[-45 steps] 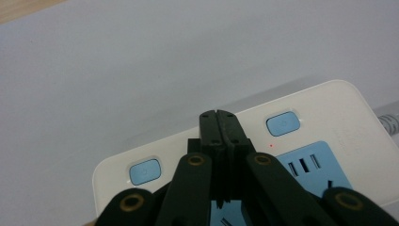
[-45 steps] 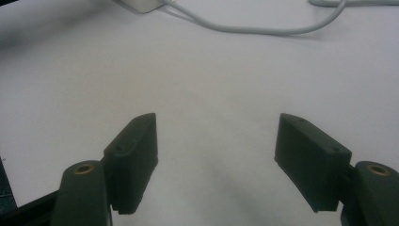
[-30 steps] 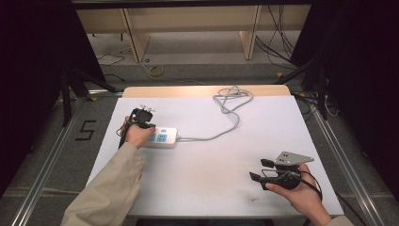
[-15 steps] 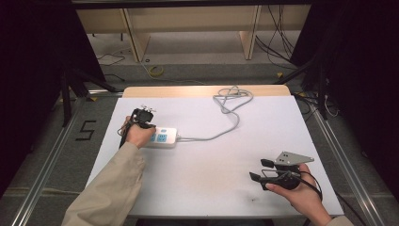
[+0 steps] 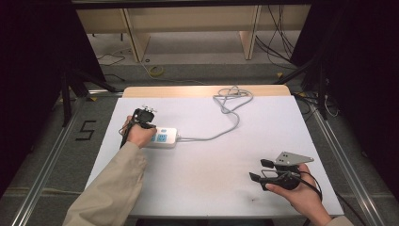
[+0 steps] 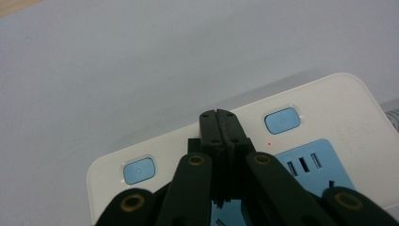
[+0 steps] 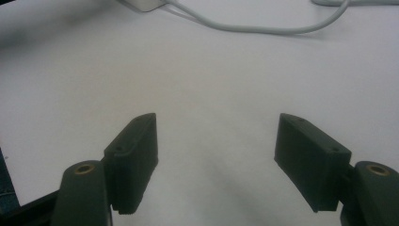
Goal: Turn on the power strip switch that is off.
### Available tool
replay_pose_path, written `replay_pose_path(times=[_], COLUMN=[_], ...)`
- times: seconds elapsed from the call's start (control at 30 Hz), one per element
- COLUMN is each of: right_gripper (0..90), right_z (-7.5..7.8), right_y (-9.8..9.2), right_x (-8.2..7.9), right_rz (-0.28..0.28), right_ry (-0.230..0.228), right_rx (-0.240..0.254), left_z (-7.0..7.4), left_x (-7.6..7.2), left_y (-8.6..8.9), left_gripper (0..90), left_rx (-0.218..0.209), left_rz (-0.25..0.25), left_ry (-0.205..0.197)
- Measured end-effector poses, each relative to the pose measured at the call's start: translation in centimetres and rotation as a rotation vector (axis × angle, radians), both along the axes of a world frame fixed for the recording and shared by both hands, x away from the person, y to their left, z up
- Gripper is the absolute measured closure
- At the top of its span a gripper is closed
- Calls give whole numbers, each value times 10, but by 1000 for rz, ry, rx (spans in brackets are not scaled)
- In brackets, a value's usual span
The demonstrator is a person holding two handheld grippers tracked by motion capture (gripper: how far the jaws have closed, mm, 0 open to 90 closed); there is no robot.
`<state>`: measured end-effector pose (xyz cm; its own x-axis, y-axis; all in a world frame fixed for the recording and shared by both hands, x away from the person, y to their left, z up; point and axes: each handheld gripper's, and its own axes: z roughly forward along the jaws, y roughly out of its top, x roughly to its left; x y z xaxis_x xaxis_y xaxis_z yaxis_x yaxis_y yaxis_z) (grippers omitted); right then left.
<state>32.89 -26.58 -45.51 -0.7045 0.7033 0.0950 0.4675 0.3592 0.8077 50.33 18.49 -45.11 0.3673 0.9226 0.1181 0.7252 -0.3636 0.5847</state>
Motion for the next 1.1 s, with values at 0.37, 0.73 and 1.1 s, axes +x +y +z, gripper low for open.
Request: replay_pose_path(times=[0.37, 0.73, 1.1], right_gripper=[309, 310, 310], right_z=[0, 1, 1], right_y=[0, -1, -1], right_x=[0, -2, -2], right_rz=[4, 8, 10], right_ry=[1, -3, -3], right_rx=[-1, 1, -1], left_z=[0, -2, -1], left_x=[2, 2, 2], left_y=[-3, -8, -5], left_gripper=[900, 900, 900], left_rx=[9, 16, -17], left_rz=[-1, 13, 35], left_ry=[9, -9, -6])
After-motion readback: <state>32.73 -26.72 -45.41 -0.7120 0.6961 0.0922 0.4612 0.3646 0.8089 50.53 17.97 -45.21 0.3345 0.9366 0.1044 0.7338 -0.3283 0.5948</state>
